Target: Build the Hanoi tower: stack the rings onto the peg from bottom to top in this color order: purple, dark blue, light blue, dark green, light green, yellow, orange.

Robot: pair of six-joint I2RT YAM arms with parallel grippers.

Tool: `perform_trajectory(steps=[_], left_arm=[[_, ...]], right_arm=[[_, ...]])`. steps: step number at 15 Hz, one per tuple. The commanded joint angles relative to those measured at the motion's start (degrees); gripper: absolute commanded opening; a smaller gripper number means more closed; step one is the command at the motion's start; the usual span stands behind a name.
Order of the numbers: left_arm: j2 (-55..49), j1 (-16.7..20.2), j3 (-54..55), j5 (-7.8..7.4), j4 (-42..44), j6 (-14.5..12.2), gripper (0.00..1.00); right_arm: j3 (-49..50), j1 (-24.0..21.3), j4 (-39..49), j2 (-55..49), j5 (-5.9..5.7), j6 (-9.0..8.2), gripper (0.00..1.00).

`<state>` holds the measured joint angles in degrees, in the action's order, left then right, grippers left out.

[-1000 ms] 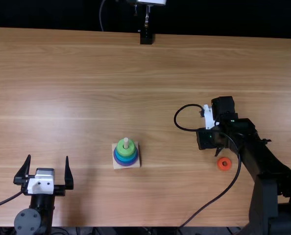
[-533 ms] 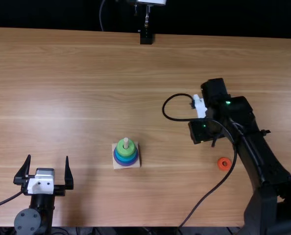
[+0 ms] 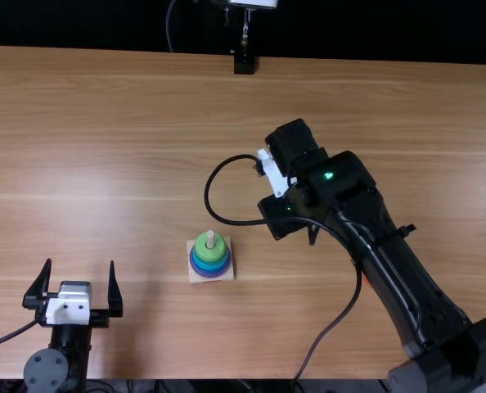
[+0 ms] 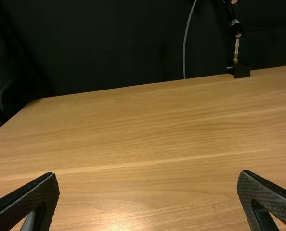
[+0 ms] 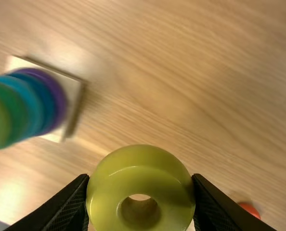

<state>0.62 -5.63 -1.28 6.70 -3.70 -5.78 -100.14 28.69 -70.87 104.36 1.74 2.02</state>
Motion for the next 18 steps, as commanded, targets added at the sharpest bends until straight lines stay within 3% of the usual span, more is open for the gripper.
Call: perform_trajectory(steps=[1,5,9,16,17,18], left_arm=[[-0.6,-0.1,1.3,0.16,-0.3,-0.2,1.00],[-0.6,-0.1,1.3,0.05,-0.3,-0.2,1.00],[-0.6,-0.1,1.3,0.16,-0.3,-0.2,1.00],[-0.6,-0.1,1.3,0.05,-0.3,-0.2,1.00],[-0.6,-0.1,1.3,0.05,-0.3,-0.2,1.00],[-0.6,-0.1,1.3,0.16,-0.3,-0.2,1.00]], right_arm=[[-4.8,2.5,-0.7,-0.7,0.27,-2.13,0.00],[-9.9,7.7,-2.0,-0.6,0.27,-3.60,0.00],[-10.0,12.0,-1.9,-0.6,0.27,-3.71,0.00],[-11.9,13.9,-1.8,-0.4,0.27,-3.81,0.00],[-11.9,14.6,-1.5,-0.4,0.27,-4.13,0.00],[-11.8,14.9,-1.2,-0.4,0.27,-6.24,0.00]])
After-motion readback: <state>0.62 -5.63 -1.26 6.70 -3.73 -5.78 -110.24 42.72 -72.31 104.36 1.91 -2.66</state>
